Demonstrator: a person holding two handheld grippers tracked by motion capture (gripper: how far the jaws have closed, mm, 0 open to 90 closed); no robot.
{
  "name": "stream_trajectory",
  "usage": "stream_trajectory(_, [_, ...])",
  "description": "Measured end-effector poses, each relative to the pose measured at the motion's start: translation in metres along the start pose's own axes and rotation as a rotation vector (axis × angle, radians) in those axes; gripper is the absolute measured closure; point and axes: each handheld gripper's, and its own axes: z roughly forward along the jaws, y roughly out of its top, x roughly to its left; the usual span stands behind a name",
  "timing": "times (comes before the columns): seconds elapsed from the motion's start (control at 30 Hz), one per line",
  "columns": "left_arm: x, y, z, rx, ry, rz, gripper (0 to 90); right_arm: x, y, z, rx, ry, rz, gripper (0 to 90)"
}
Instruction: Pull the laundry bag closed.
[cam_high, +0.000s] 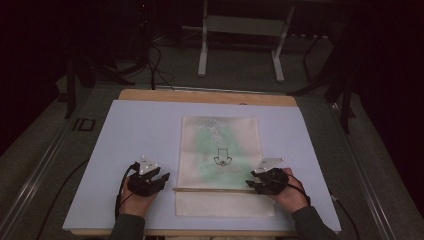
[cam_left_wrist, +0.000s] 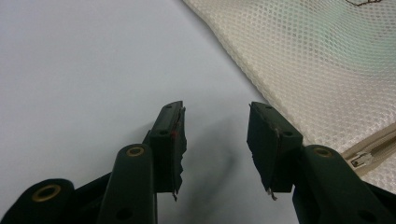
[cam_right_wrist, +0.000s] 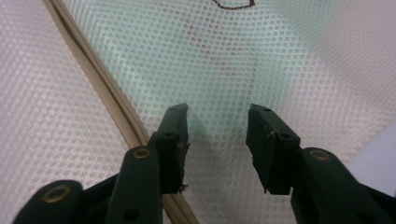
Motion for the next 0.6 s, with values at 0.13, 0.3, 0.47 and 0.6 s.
stream_trajectory(0.13, [0.001,0.0,-0.001,-0.002,0.001,0.006,55.4,0.001,0.002,-0.001,0.012,0.012,-0.015,59.7])
stream_trajectory(0.3, [0.0,0.0,-0.002,-0.006,-0.009,0.009,55.3,0.004,0.003,-0.001,0.033,0.018,-0.026,59.6])
stream_trajectory(0.47, [0.001,0.0,-0.003,-0.008,-0.015,0.004,55.2,0.006,0.007,-0.003,0.059,0.034,-0.049,60.2])
stream_trajectory(0.6, [0.0,0.0,-0.002,-0.004,-0.022,0.01,55.0,0.011,0.013,-0.004,0.065,0.048,-0.072,64.2])
